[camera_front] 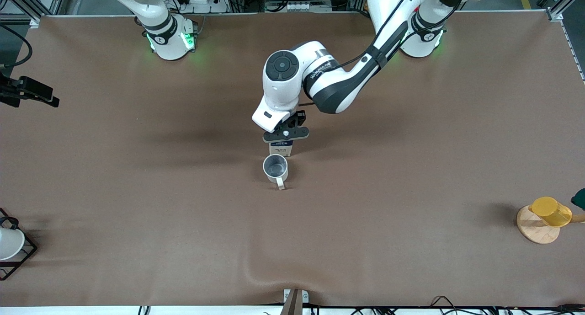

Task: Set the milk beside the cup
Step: 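Lower the milk carton onto the table beside the mug with the left gripper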

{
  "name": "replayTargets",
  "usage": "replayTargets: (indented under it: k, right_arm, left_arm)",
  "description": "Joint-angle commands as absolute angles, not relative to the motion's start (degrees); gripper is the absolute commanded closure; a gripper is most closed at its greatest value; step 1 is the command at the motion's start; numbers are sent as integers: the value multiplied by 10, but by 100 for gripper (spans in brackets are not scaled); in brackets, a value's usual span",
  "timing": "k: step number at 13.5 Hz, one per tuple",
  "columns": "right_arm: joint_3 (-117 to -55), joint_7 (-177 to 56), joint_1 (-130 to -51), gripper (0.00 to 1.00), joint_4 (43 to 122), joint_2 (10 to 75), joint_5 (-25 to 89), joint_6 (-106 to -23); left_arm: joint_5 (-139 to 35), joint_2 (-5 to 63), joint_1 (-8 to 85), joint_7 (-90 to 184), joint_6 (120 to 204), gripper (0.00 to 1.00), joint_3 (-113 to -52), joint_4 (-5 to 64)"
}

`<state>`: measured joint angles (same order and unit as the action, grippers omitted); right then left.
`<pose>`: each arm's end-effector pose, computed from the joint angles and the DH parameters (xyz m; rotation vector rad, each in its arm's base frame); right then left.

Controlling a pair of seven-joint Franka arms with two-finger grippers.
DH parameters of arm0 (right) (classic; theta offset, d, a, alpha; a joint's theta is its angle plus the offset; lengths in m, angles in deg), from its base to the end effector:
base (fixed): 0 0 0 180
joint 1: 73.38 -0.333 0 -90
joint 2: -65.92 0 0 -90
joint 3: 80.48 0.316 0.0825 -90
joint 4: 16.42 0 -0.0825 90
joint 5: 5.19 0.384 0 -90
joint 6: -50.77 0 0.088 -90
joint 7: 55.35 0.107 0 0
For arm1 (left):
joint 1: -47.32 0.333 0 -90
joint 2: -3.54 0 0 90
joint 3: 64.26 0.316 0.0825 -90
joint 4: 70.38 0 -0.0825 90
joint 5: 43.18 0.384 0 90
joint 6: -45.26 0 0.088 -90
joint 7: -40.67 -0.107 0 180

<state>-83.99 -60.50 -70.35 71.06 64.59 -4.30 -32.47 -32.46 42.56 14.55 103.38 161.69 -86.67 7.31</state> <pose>0.5459 -0.0603 0.6225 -3.1140 0.0362 0.1484 0.4755 -0.5554 0.3460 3.0581 0.2092 -0.0580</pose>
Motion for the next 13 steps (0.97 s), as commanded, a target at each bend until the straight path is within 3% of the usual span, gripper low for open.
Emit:
replayTargets:
  k: [1,3,4,5,10,13]
  right_arm:
    - [-832,-597,-697,0,711,648,-51,-336]
    - [-831,-597,-698,0,712,647,-42,-340]
    - [-830,-597,-699,0,710,648,-40,-340]
    - [-829,-597,-707,0,709,650,-41,-340]
    - [-834,-597,-712,0,702,656,-40,-355]
    - [-833,-597,-713,0,703,658,-40,-350]
  left_arm:
    - [-317,433,145,1008,1622,42,-862,60]
    - [-317,433,143,1008,1622,41,-861,60]
    - [-317,433,142,1009,1622,32,-860,61]
    - [-317,433,143,1011,1622,2,-860,61]
    - [-340,418,145,1021,1610,0,-861,62]
    - [-367,370,163,1021,1559,0,-861,62]
